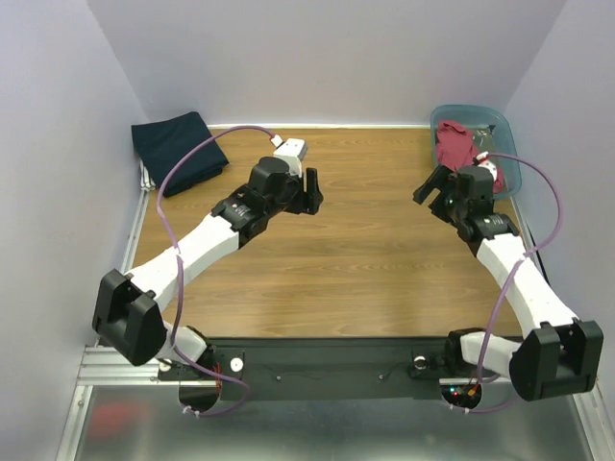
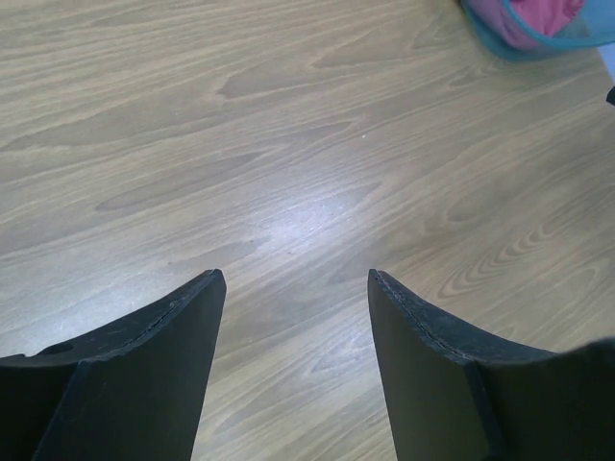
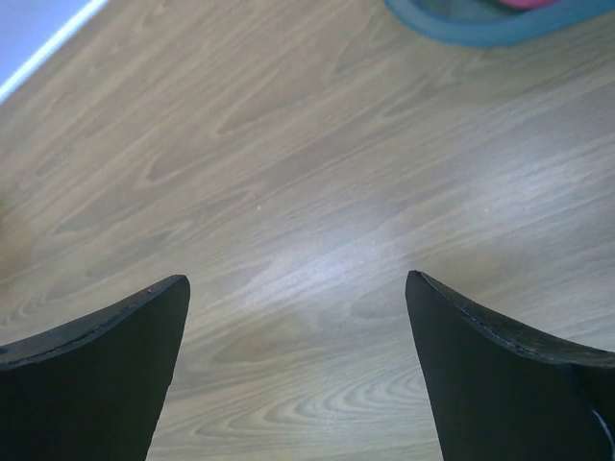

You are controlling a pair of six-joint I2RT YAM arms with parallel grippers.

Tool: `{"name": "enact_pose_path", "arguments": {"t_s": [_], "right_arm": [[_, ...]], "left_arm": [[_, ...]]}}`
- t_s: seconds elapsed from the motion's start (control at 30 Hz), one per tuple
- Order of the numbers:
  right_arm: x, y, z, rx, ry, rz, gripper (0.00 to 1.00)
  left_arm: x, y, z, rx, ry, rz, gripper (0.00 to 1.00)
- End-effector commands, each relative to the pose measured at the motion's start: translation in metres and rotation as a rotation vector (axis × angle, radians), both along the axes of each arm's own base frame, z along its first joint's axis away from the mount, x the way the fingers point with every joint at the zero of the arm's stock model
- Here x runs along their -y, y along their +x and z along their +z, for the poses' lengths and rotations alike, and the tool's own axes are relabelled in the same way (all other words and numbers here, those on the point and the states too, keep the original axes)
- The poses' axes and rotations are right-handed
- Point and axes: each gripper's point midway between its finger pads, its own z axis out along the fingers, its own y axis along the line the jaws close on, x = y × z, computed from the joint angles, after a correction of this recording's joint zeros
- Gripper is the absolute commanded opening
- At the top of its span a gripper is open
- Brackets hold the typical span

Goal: Fold and stack the tank tops
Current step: Grab the tank top from the pile

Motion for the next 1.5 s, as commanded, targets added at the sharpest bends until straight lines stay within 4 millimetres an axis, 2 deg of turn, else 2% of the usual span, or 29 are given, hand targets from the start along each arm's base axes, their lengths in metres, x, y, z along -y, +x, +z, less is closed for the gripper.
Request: {"name": "enact_pose_path", "arguments": {"t_s": [0.0,0.13,0.2,0.23,0.27,0.3,0.33,0.43,0.47,0.5,0.53,0.57,0.6,0.63,0.7,0.73,0.77,0.8,0.83,0.9,0.93,0.97,1.0,1.03,1.07,1.13,1.17,1.4,1.47], "right_arm": [[0.017,0.008,0.039,0.126,-0.058,-0.058,1.0],[0.012,0.014,0.045,0.124,-0.067,-0.019,1.0],[0.011,0.024,0.057,0.138,-0.08,-0.01,1.0],[0.011,0.034,0.047,0.103,-0.094,-0.006,1.0],[0.016,0.044,0.06,0.12,-0.114,-0.014,1.0],[0.019,0.053,0.06,0.111,-0.123,-0.016,1.0],[0.038,0.066,0.038,0.039,-0.13,-0.05,1.0],[0.066,0.101,0.046,0.046,-0.074,-0.08,0.99],[0.085,0.114,0.021,-0.014,-0.061,-0.109,0.98],[0.093,0.126,0.031,0.01,-0.058,-0.122,0.96],[0.102,0.131,0.026,-0.003,-0.062,-0.141,0.95],[0.116,0.138,0.007,-0.043,-0.067,-0.173,0.95],[0.126,0.146,0.014,-0.026,-0.074,-0.202,0.92],[0.142,0.152,-0.003,-0.057,-0.063,-0.238,0.91],[0.152,0.162,-0.011,-0.064,-0.042,-0.257,0.83],[0.163,0.17,-0.002,-0.041,-0.043,-0.279,0.82],[0.17,0.177,-0.022,-0.075,-0.047,-0.302,0.81],[0.173,0.183,-0.028,-0.083,-0.052,-0.303,0.81],[0.178,0.197,-0.016,-0.048,-0.061,-0.302,0.77],[0.182,0.209,-0.041,-0.081,-0.064,-0.308,0.77],[0.184,0.215,-0.045,-0.083,-0.063,-0.314,0.77],[0.188,0.225,-0.036,-0.053,-0.063,-0.323,0.76],[0.189,0.231,-0.039,-0.05,-0.063,-0.325,0.74],[0.191,0.237,-0.058,-0.074,-0.059,-0.325,0.72],[0.192,0.247,-0.05,-0.045,-0.052,-0.329,0.69],[0.194,0.257,-0.06,-0.046,-0.046,-0.325,0.66],[0.194,0.261,-0.08,-0.072,-0.041,-0.323,0.64],[0.191,0.279,-0.108,-0.079,-0.006,-0.304,0.54],[0.19,0.282,-0.108,-0.075,0.002,-0.297,0.45]], "left_arm": [[0.0,-0.012,0.066,0.122,-0.104,-0.038,0.72],[-0.004,-0.02,0.073,0.131,-0.108,-0.052,0.72],[-0.007,-0.022,0.077,0.14,-0.104,-0.049,0.72],[-0.009,-0.022,0.079,0.144,-0.103,-0.043,0.72],[-0.01,-0.023,0.08,0.146,-0.103,-0.042,0.72],[-0.011,-0.026,0.083,0.153,-0.111,-0.044,0.72],[-0.011,-0.026,0.084,0.157,-0.114,-0.046,0.72],[-0.011,-0.028,0.089,0.162,-0.113,-0.057,0.72],[-0.013,-0.028,0.088,0.161,-0.099,-0.058,0.72],[-0.012,-0.027,0.088,0.159,-0.093,-0.057,0.72],[-0.013,-0.027,0.087,0.158,-0.085,-0.051,0.72],[-0.015,-0.027,0.086,0.152,-0.078,-0.047,0.72],[-0.016,-0.026,0.084,0.151,-0.071,-0.041,0.72],[-0.016,-0.026,0.084,0.152,-0.072,-0.041,0.72],[-0.016,-0.025,0.083,0.152,-0.072,-0.041,0.72],[-0.016,-0.024,0.084,0.152,-0.075,-0.042,0.72],[-0.015,-0.023,0.083,0.147,-0.078,-0.042,0.72],[-0.015,-0.024,0.083,0.144,-0.082,-0.048,0.72],[-0.016,-0.023,0.083,0.143,-0.085,-0.047,0.72],[-0.016,-0.022,0.082,0.14,-0.084,-0.046,0.72],[-0.017,-0.021,0.082,0.14,-0.085,-0.045,0.72],[-0.019,-0.019,0.08,0.138,-0.086,-0.039,0.72],[-0.02,-0.019,0.08,0.137,-0.085,-0.037,0.72],[-0.02,-0.018,0.078,0.133,-0.085,-0.036,0.72],[-0.021,-0.017,0.077,0.129,-0.083,-0.035,0.72],[-0.02,-0.017,0.075,0.123,-0.087,-0.04,0.72],[-0.02,-0.017,0.075,0.122,-0.087,-0.04,0.72],[-0.024,-0.012,0.07,0.11,-0.081,-0.029,0.72],[-0.023,-0.011,0.07,0.109,-0.087,-0.028,0.72]]}}
